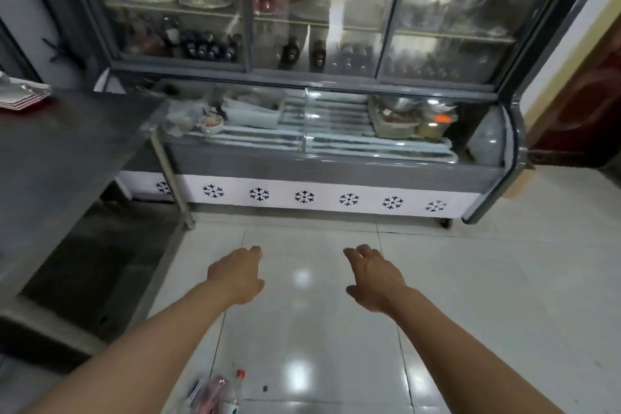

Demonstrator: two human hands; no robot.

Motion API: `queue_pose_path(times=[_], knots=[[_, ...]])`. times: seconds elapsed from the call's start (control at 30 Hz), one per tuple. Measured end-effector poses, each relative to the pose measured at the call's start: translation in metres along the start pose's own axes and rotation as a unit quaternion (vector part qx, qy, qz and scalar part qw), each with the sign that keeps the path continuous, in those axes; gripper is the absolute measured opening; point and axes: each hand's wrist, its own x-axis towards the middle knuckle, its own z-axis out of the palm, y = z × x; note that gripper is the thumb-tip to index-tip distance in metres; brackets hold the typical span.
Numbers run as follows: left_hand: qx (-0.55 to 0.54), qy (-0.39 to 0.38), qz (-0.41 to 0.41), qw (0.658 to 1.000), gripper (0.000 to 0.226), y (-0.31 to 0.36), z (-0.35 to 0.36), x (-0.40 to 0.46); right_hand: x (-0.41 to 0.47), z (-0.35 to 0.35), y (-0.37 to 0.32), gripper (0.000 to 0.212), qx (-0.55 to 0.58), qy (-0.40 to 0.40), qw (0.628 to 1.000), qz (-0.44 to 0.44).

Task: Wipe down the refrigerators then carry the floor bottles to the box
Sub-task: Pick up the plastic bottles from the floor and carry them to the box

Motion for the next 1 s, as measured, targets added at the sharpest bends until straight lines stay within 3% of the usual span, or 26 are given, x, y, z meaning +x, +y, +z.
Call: queue_pose_path(times=[0.27,0.7,1.0], knots=[[-0.031,0.001,-0.107,0.994,0.052,0.005,-0.015,0.038,0.087,-0.027,0.026,0.064,0.013,-0.023,0.997,-0.077],[-0.088,0.005,-0.236,0.968,0.052,-0.063,-0.046,0.188,0.32,-0.06,-0.025,0.067,-0.049,-0.095,0.972,-0.209],[-0.203,0.001,-0.365,0.909,0.048,-0.108,-0.034,0.241,0.448,-0.05,-0.103,0.069,-0.102,-0.15,0.931,-0.317]])
